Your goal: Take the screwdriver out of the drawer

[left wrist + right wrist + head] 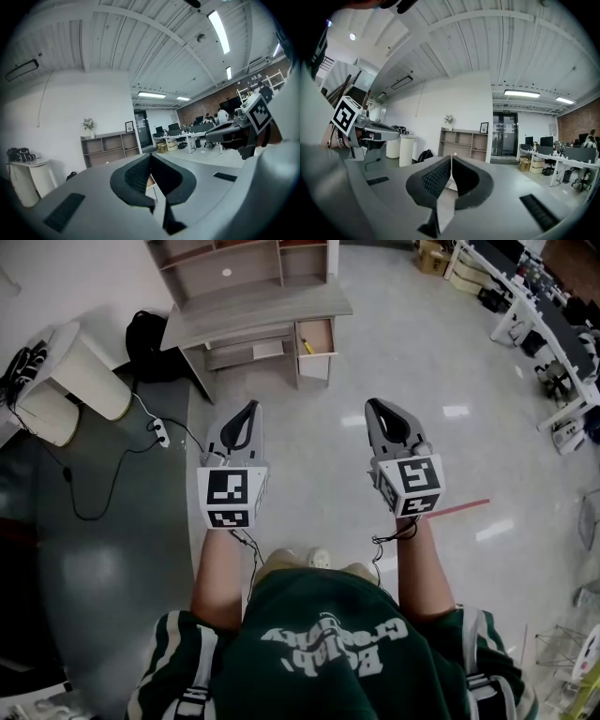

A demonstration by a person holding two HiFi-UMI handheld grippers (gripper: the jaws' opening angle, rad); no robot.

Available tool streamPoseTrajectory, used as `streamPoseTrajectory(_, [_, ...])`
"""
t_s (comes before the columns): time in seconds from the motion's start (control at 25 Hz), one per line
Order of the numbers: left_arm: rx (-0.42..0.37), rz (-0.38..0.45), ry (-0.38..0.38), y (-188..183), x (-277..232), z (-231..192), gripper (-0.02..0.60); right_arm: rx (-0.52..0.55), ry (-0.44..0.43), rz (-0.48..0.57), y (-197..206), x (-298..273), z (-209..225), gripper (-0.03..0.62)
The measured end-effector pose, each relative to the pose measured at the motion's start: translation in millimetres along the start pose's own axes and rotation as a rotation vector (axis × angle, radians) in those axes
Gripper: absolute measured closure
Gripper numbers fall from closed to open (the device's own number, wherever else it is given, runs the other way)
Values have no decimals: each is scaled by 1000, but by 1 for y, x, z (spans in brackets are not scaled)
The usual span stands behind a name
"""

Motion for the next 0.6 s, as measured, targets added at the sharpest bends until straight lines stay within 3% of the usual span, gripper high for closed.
streamPoseTrajectory(0.6, [19,-1,-12,-5,-30,-13,563,-14,-19,-17,4,-31,16,559])
Point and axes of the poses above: the fingertips, and each gripper's own axes: x backward along the fingers, z to its right, y out of its underside, the point moved 8 cm from there along x, backward along the fingers, and after that the axes turned 10 degrees about -z, right-handed, at the moved point
